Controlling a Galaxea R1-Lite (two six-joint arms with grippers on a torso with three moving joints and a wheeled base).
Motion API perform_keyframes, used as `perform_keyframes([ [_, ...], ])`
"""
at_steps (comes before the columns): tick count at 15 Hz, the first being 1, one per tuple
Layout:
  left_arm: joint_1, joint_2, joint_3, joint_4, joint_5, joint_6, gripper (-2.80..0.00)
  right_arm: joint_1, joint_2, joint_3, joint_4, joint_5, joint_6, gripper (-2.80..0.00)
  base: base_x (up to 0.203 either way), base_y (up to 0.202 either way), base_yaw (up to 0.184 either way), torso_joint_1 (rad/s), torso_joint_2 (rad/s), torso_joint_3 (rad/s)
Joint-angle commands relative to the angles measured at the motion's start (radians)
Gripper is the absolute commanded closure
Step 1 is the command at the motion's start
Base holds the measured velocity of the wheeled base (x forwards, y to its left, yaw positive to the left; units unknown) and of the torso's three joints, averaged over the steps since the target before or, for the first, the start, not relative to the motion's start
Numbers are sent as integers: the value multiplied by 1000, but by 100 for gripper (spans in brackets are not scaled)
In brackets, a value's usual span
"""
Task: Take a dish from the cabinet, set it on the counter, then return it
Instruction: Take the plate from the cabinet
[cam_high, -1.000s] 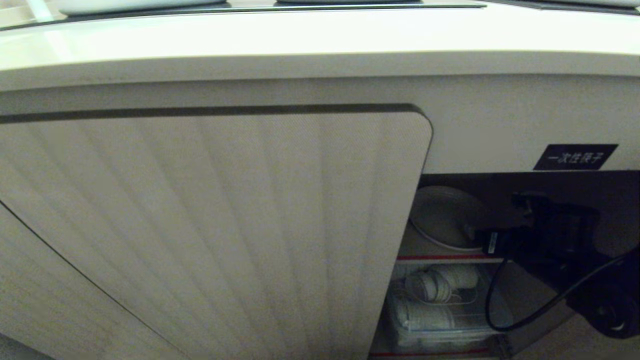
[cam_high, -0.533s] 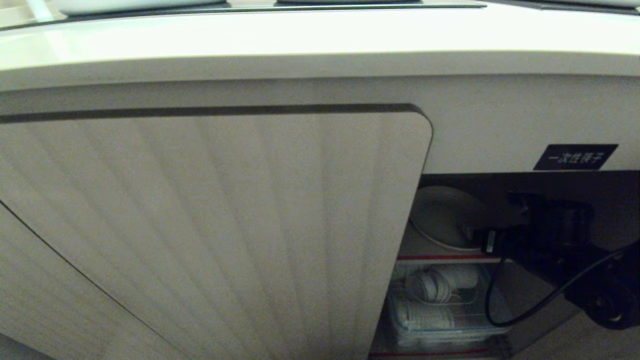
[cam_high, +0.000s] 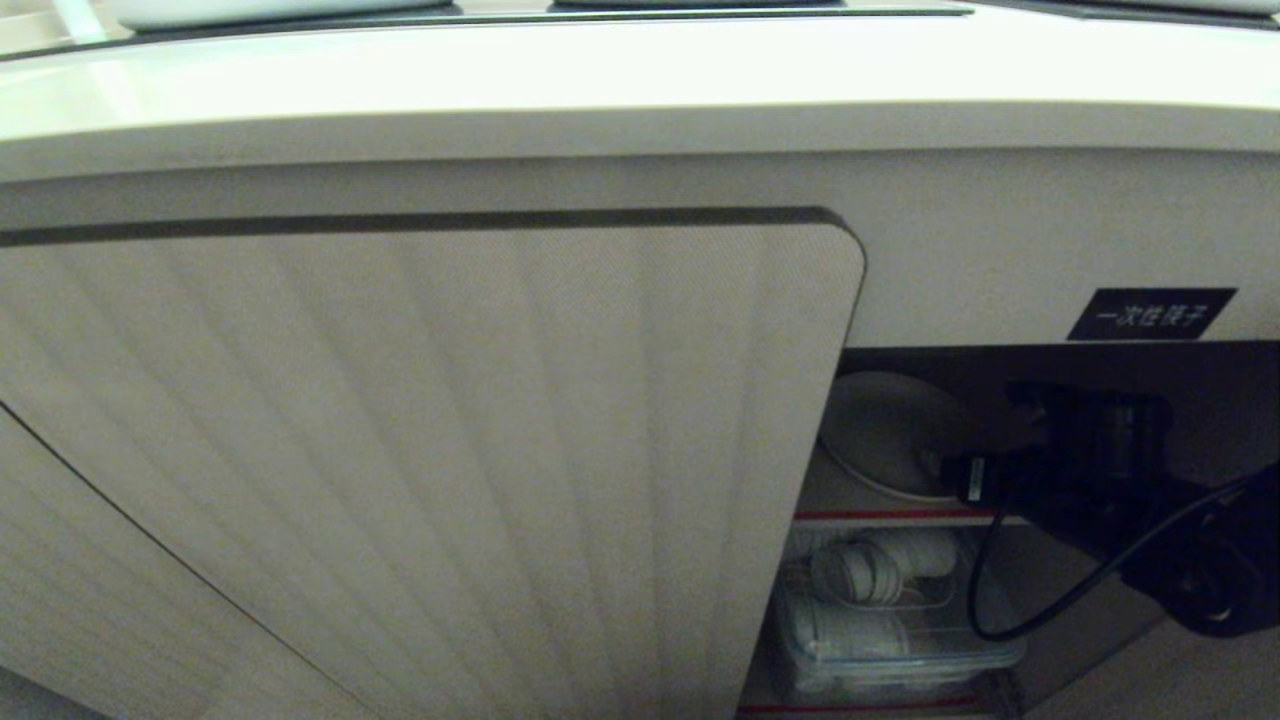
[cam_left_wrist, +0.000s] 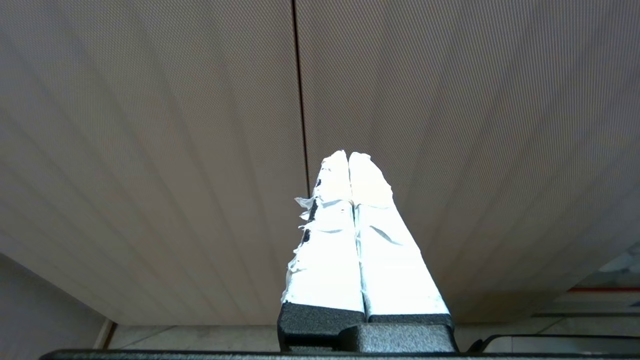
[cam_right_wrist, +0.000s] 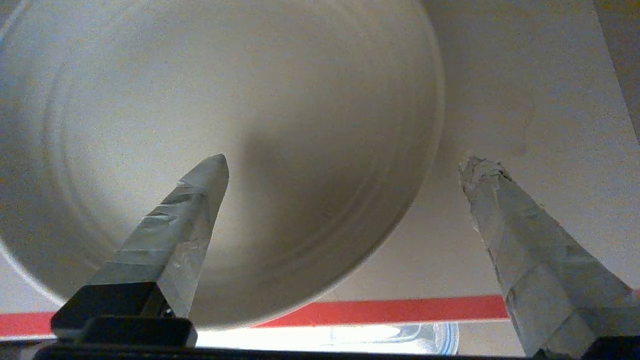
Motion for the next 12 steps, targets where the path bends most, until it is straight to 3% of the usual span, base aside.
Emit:
perform_keyframes([
  [1, 0, 0, 0, 0, 0, 0, 0, -3, 2, -16, 14, 0, 0, -280, 0, 0, 0, 0, 0, 0],
  [12, 0, 0, 0, 0, 0, 0, 0, -4, 5, -62, 127, 1, 8, -280, 0, 0, 0, 0, 0, 0],
])
